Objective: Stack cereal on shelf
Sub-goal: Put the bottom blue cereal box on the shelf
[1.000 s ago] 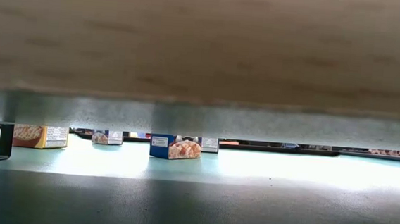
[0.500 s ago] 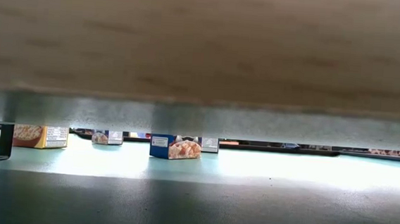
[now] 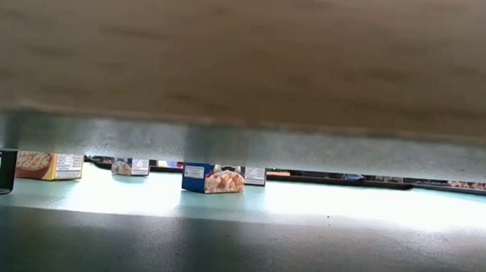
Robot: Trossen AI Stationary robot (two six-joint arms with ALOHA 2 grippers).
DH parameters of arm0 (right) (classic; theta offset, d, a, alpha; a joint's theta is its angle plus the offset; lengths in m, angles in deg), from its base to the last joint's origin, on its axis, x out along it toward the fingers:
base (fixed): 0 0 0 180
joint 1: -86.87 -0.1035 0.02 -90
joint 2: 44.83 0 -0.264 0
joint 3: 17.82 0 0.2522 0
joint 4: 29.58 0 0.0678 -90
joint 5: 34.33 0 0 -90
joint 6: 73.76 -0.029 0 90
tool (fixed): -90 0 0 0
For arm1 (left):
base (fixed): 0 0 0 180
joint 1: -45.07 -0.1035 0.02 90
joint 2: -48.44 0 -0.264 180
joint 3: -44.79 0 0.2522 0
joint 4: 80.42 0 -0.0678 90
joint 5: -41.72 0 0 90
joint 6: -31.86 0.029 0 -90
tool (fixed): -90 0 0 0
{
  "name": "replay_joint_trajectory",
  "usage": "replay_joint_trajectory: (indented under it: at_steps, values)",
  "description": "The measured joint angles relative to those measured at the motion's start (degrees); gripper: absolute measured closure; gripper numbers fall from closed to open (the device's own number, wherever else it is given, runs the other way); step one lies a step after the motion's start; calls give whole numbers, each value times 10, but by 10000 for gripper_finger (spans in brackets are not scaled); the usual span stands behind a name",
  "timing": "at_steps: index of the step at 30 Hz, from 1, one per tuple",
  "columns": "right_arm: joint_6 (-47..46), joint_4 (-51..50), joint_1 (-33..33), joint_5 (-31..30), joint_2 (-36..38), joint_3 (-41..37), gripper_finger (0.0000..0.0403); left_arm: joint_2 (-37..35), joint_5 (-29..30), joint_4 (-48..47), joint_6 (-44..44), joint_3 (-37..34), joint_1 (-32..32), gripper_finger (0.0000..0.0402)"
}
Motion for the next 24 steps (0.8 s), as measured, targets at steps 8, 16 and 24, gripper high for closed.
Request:
replay_joint_trajectory:
  at_steps: [8,16,24]
  values:
    - [0,0,0,0,0,0,3,1,0,0,-49,-47,-25,2]
    - [0,0,0,0,0,0,3,1,3,27,-50,-92,-44,2]
    - [0,0,0,0,0,0,3,1,6,55,-38,-140,-52,2]
